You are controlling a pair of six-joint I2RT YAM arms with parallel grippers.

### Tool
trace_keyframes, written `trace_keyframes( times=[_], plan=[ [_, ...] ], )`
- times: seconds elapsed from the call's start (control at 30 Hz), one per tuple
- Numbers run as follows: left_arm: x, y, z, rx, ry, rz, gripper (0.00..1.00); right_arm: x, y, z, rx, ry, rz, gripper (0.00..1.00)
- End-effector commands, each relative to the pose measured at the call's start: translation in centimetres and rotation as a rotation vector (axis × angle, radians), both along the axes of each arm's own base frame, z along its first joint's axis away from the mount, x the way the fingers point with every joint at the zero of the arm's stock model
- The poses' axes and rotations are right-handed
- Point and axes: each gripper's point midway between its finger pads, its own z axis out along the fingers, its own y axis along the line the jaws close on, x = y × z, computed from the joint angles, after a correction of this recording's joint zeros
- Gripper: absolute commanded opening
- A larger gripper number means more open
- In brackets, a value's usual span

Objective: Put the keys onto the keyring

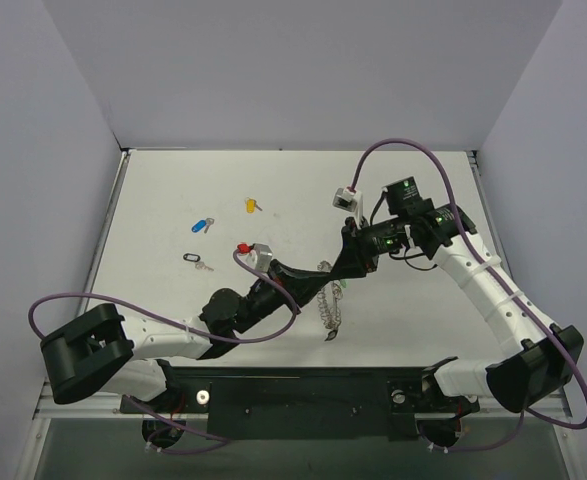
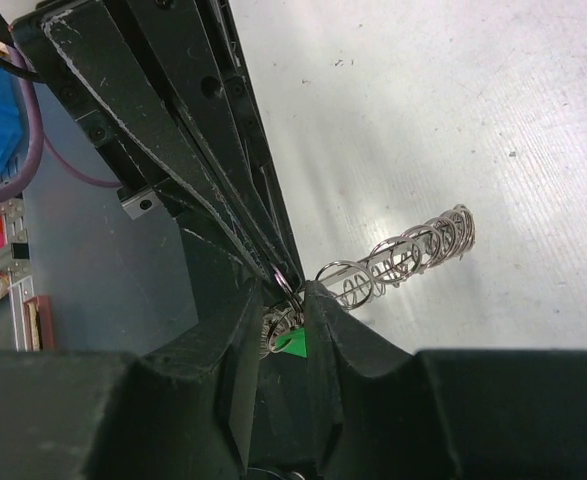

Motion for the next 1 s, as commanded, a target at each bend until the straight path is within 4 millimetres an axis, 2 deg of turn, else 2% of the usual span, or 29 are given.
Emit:
trace_keyframes(
  times=[0.0,0.27,0.6,0.67,0.83,0.97],
  plan=[
    [-1.07,2.06,6.58,-0.225,-0.107,0.005,0.0,-0.97,-0.03,0.97,0.053,-0.001,0.022,0.19],
    [-1.27,2.35,6.51,-0.23,-0.105,0.006,0.0,-1.07,-0.02,1.74,0.095,0.012,0.022,0.22],
    [-1.54,2.36,6.71,-0.24,-0.109,-0.003,0.0,-0.72,0.12,0.96,0.092,0.036,0.006,0.22],
    [-1.58,2.44,6.8,-0.244,-0.111,-0.003,0.0,-0.66,0.12,0.85,0.089,0.037,0.004,0.2],
    [-1.65,2.63,6.93,-0.251,-0.112,0.0,0.0,-0.73,0.2,0.88,0.096,0.043,0.007,0.07],
    [-1.72,2.75,6.96,-0.255,-0.113,-0.001,0.0,-0.86,0.19,0.9,0.1,0.042,0.01,0.05]
  ],
)
